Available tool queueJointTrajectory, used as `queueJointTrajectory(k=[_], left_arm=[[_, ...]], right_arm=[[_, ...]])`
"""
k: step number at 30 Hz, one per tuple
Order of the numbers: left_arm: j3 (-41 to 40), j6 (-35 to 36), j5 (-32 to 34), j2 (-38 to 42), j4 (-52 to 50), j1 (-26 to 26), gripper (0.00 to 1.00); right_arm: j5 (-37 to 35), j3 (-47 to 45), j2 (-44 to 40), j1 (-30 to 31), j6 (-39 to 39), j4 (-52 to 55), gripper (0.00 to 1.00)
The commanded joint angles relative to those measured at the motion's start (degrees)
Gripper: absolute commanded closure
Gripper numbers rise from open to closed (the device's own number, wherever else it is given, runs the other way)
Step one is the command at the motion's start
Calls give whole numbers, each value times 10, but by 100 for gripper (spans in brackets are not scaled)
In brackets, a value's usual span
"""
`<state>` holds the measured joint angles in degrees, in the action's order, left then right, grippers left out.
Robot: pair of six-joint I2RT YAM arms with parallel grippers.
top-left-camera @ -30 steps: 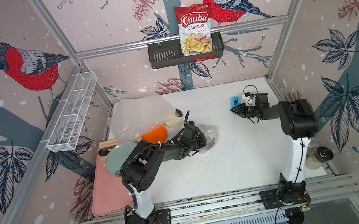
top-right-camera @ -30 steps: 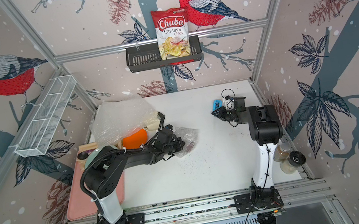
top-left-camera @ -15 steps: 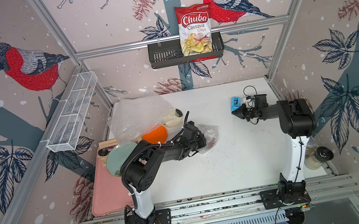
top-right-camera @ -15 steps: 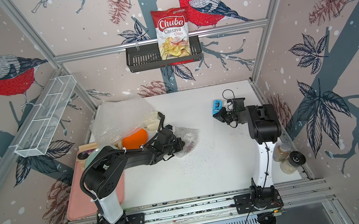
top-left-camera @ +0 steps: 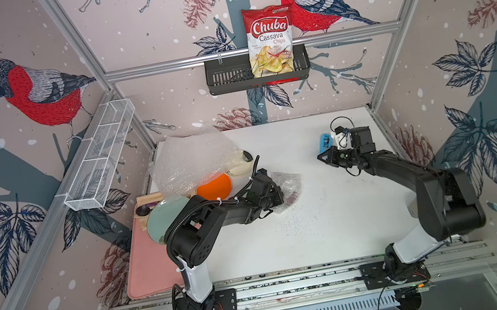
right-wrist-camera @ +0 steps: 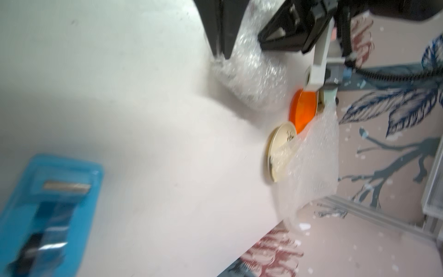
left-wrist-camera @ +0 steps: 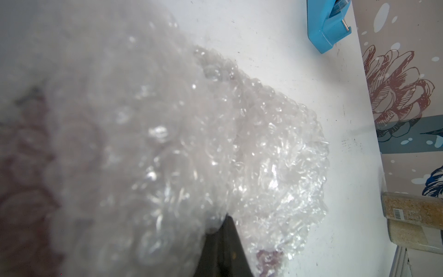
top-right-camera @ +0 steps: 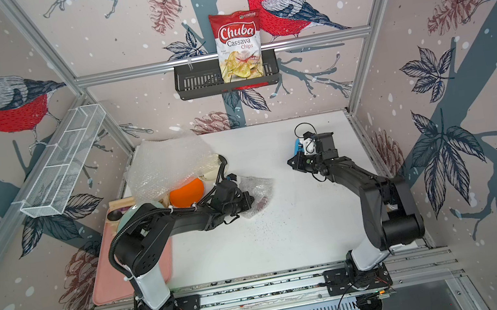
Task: Wrap dinner plates in bubble wrap
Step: Tear off the tape using the Tape Cutter, then stick the tape on the bubble wrap.
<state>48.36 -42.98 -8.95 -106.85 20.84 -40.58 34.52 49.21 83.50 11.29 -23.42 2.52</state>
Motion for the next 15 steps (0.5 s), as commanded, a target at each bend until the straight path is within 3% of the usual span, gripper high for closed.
queueJointTrajectory(k=[1,5,8,15], left_arm=[[-9,10,37,-10,-121,4,100],[-12,16,30,-11,-111,4,100],[-18,19,24,-9,-98,4,100],[-19,35,15,-10,-91,4,100]], right_arm=[[-1,-35,-89,50,71,87,100],[21,-65,-210,131,41,109,100],[33,-78,-254,188,14,96,100],[117,-25,-199,244,20,72,100]])
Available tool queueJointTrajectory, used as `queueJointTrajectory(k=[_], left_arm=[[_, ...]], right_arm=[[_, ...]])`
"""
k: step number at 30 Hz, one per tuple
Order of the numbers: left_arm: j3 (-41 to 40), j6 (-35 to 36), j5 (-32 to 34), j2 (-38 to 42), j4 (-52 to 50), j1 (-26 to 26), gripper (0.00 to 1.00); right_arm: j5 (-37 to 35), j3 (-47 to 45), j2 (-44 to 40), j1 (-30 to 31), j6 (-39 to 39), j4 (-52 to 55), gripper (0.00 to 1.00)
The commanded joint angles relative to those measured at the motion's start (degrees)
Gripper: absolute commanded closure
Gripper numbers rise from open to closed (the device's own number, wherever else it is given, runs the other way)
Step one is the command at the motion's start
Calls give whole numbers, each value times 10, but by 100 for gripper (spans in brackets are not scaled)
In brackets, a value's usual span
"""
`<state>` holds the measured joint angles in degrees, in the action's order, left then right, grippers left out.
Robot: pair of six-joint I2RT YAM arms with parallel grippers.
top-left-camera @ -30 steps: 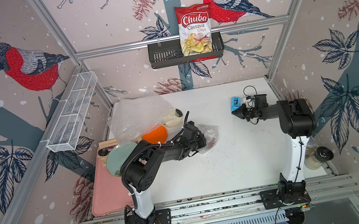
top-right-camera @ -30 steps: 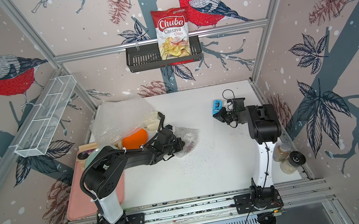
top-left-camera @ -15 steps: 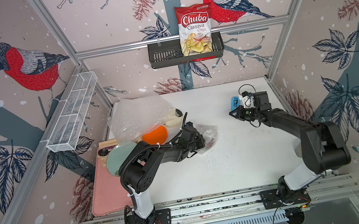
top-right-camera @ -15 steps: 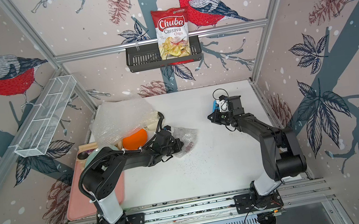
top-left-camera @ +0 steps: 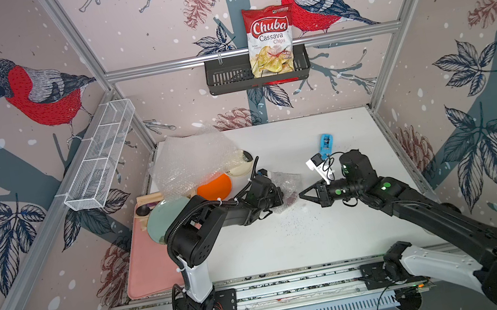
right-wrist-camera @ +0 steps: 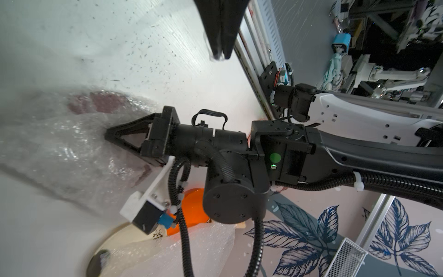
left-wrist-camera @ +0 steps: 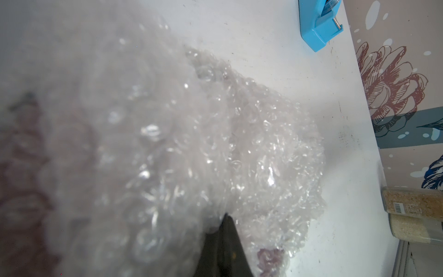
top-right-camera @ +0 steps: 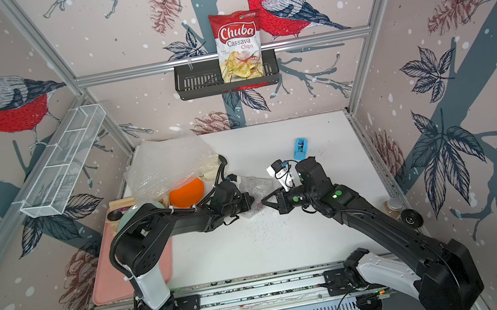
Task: Wrap dinner plates in bubble wrap
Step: Stick the tape on the bubble wrap.
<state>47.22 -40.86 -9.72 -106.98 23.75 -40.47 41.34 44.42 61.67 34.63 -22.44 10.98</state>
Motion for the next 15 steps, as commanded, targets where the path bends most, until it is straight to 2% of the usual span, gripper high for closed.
queueJointTrajectory(k=[1,7,10,15], left_arm=[[-9,13,22,-8,-118,3,100],[-13,14,16,-4,-108,3,100],[-21,16,9,-2,-94,3,100],[-26,18,1,-3,-82,3,100]], right_arm=[[51,35,36,11,26,-2,100],[52,51,147,10,71,-24,100],[21,65,205,3,87,-60,100],[14,90,301,-26,94,-130,100]])
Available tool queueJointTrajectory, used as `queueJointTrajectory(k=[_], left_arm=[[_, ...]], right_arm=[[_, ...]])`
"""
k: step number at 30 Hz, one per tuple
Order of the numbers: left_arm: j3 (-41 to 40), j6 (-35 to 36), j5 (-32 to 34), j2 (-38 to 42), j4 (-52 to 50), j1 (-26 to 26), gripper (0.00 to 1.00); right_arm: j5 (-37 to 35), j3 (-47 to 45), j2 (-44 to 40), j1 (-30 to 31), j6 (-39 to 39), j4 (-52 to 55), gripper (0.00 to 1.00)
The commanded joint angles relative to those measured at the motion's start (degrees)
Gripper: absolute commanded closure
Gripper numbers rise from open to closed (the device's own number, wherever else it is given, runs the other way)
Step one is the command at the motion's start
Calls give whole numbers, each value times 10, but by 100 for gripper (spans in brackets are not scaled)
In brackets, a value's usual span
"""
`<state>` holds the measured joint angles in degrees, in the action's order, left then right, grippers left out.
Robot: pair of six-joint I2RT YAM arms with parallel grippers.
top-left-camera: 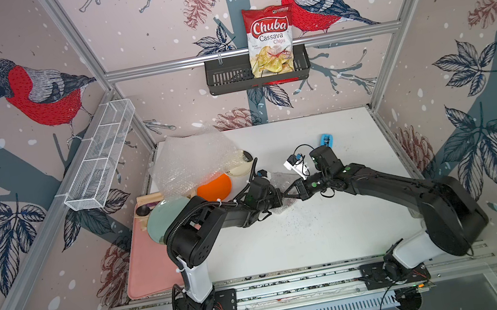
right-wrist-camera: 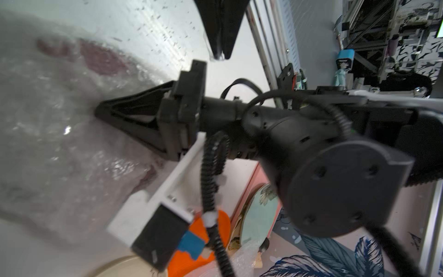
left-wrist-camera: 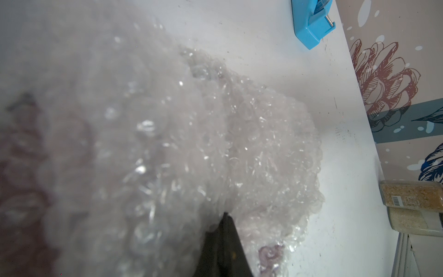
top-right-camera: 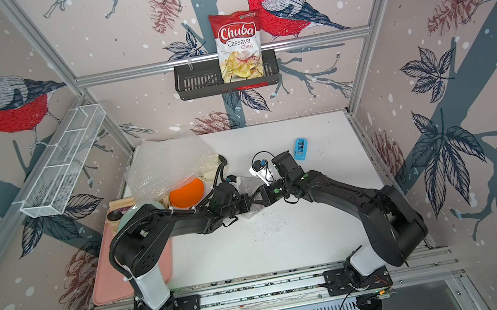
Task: Wrap dinner plates in bubble wrap
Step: Stick the tape on the bubble wrap.
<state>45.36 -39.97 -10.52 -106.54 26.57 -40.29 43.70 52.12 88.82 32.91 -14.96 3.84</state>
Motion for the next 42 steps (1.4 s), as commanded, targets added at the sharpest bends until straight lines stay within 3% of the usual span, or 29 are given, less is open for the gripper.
queueJointTrajectory(k=[1,8,20,27,32,35,39,42], left_arm=[[-7,9,10,-9,-112,1,100],[-7,13,3,-11,-104,1,100],[-7,20,2,-5,-112,-2,100],[-14,36,-16,48,-100,-4,100],[-16,26,0,87,-59,-4,94],[-3,21,-25,72,-26,0,90],[40,26,-42,27,-38,-2,93],[-5,15,-12,56,7,-5,96]], right_arm=[[-4,20,54,-13,25,-63,100],[15,118,182,-37,91,-21,100],[-9,240,330,-67,99,17,100],[-41,216,345,-64,85,22,100],[-55,199,332,-60,66,7,100],[-55,194,325,-58,63,3,100],[-57,193,323,-57,60,1,100],[-59,193,323,-55,59,0,100]])
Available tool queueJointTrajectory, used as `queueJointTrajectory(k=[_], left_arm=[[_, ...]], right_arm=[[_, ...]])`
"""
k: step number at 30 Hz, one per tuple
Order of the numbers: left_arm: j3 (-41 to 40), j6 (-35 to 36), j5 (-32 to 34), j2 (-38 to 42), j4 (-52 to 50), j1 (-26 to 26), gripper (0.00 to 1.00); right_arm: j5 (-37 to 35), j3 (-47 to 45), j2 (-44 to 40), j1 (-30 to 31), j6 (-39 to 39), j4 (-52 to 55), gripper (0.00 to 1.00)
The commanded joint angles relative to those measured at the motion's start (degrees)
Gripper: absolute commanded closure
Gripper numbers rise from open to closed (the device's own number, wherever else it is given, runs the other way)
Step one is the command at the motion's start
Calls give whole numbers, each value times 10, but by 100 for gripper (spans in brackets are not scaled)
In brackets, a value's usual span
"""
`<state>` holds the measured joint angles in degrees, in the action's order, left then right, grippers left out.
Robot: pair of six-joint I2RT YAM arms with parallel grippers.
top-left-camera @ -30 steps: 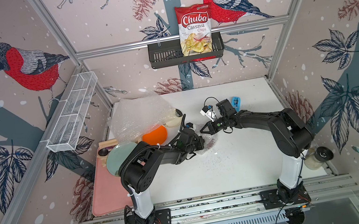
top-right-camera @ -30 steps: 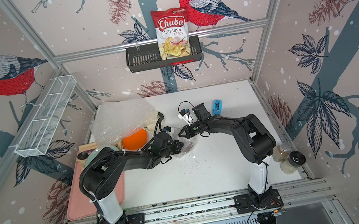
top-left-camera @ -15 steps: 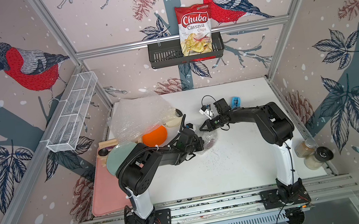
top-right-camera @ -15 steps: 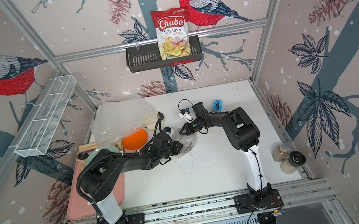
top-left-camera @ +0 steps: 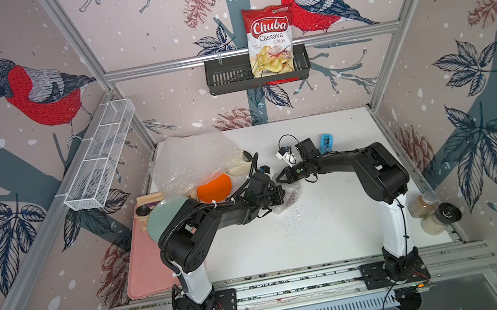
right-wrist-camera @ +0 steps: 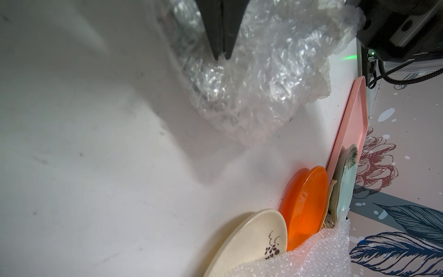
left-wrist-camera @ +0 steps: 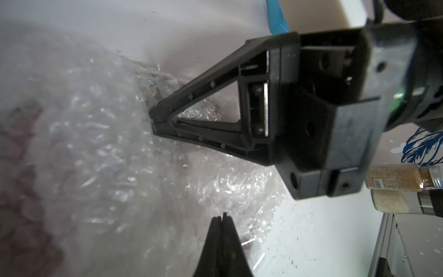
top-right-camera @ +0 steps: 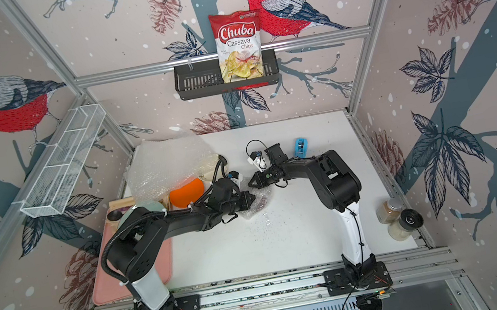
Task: Wrap dinner plates in bubble wrap
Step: Stick the tape on the bubble wrap.
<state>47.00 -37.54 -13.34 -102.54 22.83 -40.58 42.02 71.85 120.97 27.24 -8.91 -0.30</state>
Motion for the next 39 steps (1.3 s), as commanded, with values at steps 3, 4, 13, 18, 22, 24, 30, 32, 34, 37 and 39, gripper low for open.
queueJointTrajectory(k=[3,4,13,18,22,24,30,32,34,37,39], left_arm=[[-77,-12,34,62,64,-2,100],[-93,-9,27,72,67,-2,100],[-122,43,23,176,36,-1,87],[-8,68,-16,86,-34,9,88],[43,71,-34,6,-43,9,92],[51,71,-55,-19,-25,9,93],[47,72,-41,-75,-28,5,99],[17,63,-41,-70,-7,5,100],[-10,52,-41,-64,12,5,100],[-22,43,-39,-64,24,5,100],[-24,39,-42,-64,30,5,100]], right_arm=[[-45,-6,2,3,-4,39,100],[-48,-6,1,2,-5,38,100],[-54,4,7,5,-8,39,100],[-54,4,7,7,-8,38,100],[-53,5,7,10,-13,35,100],[-51,5,7,11,-16,33,100],[-45,7,-9,15,-35,21,98],[-49,13,-24,15,-45,15,93],[-69,21,-42,16,-50,14,81],[-133,10,-84,16,-60,5,58],[-187,-11,-112,18,-65,4,52]])
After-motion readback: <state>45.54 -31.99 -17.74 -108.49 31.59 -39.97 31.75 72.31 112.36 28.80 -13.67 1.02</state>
